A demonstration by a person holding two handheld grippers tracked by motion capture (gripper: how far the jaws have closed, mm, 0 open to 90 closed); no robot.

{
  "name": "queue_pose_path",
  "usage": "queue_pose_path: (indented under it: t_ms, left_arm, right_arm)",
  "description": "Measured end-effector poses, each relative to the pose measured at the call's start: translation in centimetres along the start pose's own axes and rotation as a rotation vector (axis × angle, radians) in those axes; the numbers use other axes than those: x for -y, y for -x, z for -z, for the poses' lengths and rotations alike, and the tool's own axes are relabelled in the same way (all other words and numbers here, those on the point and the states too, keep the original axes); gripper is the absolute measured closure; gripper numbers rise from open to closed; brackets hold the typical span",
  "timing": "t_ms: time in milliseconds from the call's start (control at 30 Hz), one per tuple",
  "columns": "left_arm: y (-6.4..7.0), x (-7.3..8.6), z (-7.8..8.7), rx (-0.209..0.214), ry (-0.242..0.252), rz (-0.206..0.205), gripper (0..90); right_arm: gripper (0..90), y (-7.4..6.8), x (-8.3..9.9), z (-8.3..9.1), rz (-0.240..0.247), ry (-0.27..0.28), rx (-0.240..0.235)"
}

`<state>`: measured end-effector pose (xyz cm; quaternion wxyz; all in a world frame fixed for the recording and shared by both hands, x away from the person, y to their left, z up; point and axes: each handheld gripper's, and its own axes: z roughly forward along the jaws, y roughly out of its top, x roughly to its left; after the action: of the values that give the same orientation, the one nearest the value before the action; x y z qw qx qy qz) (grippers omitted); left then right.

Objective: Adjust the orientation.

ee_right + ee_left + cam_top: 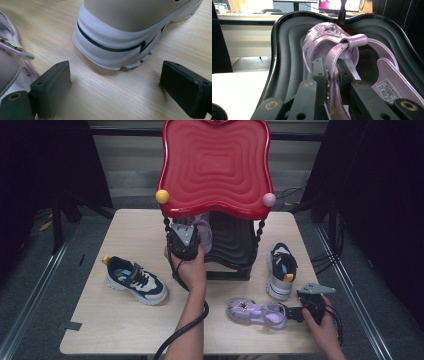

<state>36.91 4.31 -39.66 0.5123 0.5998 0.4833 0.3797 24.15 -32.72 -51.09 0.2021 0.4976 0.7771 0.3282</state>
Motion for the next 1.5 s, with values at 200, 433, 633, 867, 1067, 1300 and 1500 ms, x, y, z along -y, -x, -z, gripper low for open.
queue_pose_path:
  t_ms: [200,433,633,867,1067,1300,1500]
  left_arm:
    - [0.0,0.2,-0.4,0.007,0.001,-0.006,81.4]
    - [0.0,0.6,-0.8,0.012,0.003,-0.006,81.0]
    - [0.1,0.8,-0.8,0.021,0.002,-0.025,80.8]
    - [0.2,1.3,-0.8,0.000,-0.028,-0.043,80.3]
    - [-0.2,1.1,-0.9,-0.009,-0.041,-0.054,79.8]
    - [-0.1,1.1,-0.8,-0.004,-0.048,-0.049,76.9]
    - [-0.1,0.8,-0.6,0.003,-0.049,-0.048,72.0]
  right_arm:
    - [9.2,0.0,0.0,0.0,0.000,0.000,0.000]
    - [9.2,0.0,0.0,0.0,-0.001,0.000,0.000]
    - [9.2,0.0,0.0,0.0,0.000,0.000,0.000]
    - [9.2,0.0,0.0,0.0,0.000,0.000,0.000]
    - [9.2,0.0,0.0,0.0,0.000,0.000,0.000]
    - [9.2,0.0,0.0,0.0,-0.002,-0.001,0.000]
    - [9.1,0.0,0.0,0.0,-0.002,-0.001,0.000]
